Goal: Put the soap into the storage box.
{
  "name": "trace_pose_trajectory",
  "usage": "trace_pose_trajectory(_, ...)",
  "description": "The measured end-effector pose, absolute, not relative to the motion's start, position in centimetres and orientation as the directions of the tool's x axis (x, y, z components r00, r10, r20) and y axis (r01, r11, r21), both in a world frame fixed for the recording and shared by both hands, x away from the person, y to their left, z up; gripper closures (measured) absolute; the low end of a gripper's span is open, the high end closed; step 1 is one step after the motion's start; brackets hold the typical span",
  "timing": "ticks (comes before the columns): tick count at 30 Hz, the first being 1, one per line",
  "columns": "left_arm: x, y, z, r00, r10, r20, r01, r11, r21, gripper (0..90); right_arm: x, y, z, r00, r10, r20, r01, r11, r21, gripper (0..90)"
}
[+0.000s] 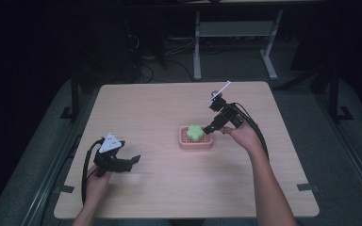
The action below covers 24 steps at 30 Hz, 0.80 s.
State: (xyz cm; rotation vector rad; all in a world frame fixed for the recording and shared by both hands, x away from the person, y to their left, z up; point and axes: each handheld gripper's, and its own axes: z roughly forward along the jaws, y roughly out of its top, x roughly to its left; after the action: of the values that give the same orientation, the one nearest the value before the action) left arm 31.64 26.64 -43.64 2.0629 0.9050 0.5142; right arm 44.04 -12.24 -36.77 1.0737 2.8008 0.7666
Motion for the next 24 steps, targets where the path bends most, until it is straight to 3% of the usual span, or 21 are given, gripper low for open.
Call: trace_pose_trajectory(24,31.7,26.6,-43.7,0.663,0.747,0.045,0.423,-0.423,0.801,14.4,42.3,-15.1,-36.9,-0.736,0.662,0.144,0.636,0.602,0.484,20.1)
